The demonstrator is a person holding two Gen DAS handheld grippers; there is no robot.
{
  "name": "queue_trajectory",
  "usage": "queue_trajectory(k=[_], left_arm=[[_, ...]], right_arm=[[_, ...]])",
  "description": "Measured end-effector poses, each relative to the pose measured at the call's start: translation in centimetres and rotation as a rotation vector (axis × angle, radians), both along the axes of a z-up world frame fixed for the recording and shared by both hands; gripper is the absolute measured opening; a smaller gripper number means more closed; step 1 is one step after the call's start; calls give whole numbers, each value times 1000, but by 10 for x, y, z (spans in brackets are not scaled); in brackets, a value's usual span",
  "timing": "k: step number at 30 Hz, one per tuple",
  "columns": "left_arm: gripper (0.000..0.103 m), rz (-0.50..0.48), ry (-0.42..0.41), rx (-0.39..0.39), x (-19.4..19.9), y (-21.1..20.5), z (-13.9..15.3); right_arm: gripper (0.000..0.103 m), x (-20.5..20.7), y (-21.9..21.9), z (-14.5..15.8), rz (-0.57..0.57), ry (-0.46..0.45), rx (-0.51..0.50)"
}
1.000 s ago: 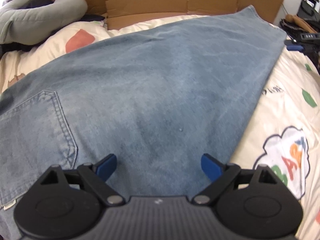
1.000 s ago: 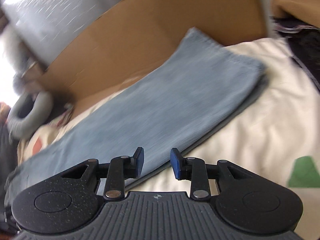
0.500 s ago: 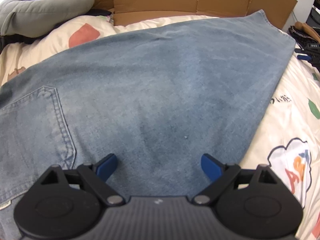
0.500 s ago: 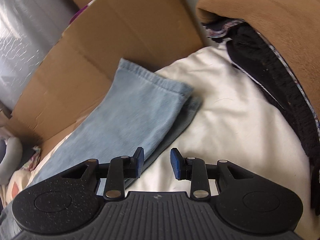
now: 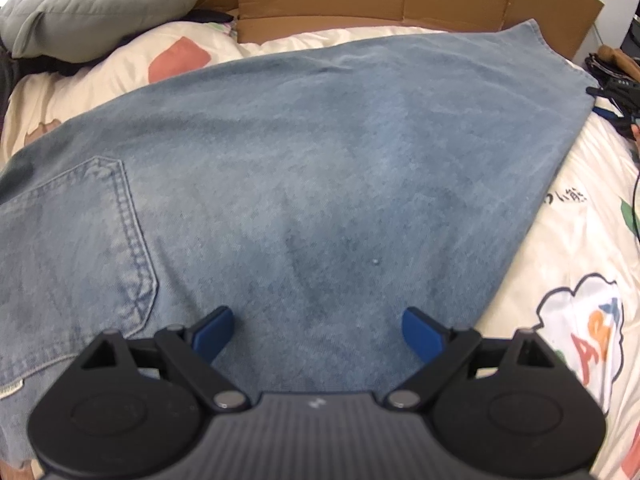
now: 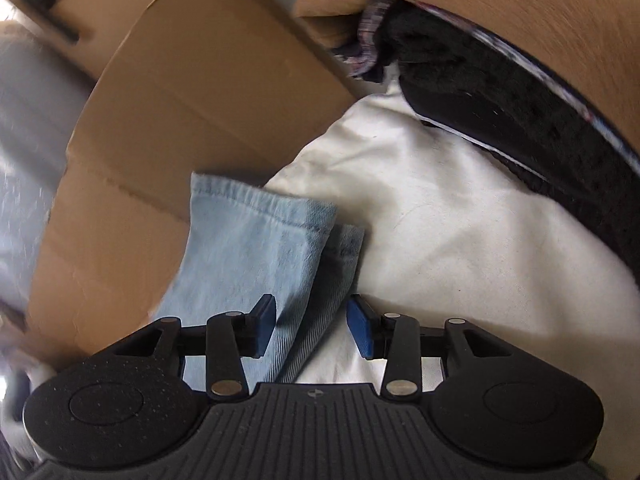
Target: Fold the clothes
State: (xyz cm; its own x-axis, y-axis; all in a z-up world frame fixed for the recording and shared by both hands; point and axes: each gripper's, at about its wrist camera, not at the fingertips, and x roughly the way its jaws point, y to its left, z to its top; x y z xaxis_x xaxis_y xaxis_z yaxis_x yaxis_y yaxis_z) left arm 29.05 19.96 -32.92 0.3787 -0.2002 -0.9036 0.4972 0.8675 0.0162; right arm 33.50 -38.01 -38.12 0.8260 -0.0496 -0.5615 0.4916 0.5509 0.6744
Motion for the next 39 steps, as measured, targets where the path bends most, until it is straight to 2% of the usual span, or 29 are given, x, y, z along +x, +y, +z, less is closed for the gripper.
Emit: queue_trajectory(k=[6, 8, 9, 16, 19, 23, 31, 34, 39], left_arm=[[93, -3, -1, 7, -2, 1, 0], [93, -1, -1, 6, -3, 1, 0], [93, -1, 0, 6, -3, 1, 1], [93, -7, 1, -1, -5, 2, 0], [93, -14, 3, 2, -4, 0, -2], [93, -29, 1, 9, -5, -1, -3], [94, -84, 17, 2, 0, -3, -9], [95, -97, 23, -13, 4, -1, -11], [99, -143, 23, -34, 8, 3, -18]], right_arm=[[44, 5, -6, -6, -36, -30, 29], [40, 9, -8, -3, -36, -16, 21], [35, 10, -9, -2, -35, -7, 16], [29, 7, -14, 9, -12, -12, -13], [30, 4, -17, 3, -44, -10, 38], [31, 0, -15, -9, -142, -25, 171], [28, 21, -13, -12, -101, -24, 147], [26, 32, -14, -7, -47, 15, 84], [21, 39, -18, -1, -21, 51, 63]])
